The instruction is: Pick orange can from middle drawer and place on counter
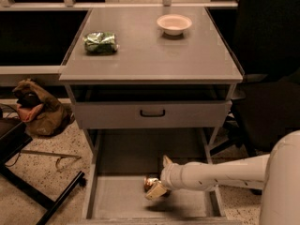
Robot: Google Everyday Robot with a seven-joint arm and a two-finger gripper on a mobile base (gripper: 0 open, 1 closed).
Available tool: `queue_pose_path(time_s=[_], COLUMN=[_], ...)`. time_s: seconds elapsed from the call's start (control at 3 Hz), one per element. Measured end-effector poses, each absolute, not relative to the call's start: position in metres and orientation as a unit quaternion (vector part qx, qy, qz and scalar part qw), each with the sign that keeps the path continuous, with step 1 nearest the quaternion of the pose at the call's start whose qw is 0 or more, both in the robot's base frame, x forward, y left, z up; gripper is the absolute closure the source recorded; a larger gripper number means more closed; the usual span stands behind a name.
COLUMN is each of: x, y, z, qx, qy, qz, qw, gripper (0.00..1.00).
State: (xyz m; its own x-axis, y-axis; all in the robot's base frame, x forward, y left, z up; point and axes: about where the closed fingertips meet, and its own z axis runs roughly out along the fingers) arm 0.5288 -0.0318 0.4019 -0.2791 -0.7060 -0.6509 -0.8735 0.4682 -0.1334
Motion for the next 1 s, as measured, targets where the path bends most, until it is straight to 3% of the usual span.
queue_pose_path(time_s=[0.67, 1.0], x=[0.505, 0.496], y=[-0.068, -0.066], z=[0.386, 0.369], qx=[-0.483, -0.478], qy=[0.8, 0.803], qz=[0.15, 0.175], qw=[0.324, 0.31], gripper=[0.0, 0.18])
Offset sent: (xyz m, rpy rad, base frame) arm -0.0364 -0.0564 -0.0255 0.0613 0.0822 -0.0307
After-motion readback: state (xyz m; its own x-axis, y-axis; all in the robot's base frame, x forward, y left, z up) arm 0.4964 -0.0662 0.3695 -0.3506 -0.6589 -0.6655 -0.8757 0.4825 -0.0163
